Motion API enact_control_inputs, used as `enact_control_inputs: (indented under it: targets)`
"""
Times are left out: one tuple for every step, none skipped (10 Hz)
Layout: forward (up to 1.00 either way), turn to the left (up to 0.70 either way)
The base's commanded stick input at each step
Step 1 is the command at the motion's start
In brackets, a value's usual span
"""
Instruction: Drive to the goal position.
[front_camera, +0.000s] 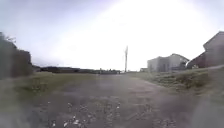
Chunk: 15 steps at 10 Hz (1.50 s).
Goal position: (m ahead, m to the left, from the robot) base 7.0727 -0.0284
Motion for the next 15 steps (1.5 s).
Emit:
enact_control_inputs:
  targets:
    - [1.0, 0.0]
    - [1.0, 0.0]
    - [1.0, 0.0]
    - [1.0, 0.0]
    - [1.0, 0.0]
    - [1.0, 0.0]
    - [1.0, 0.0]
    - [1.0, 0.0]
    - [1.0, 0.0]
    - [1.0, 0.16]
    - [1.0, 0.27]
    - [1.0, 0.27]
    - [1.0, 0.27]
    - [1.0, 0.0]
    - [1.0, 0.0]
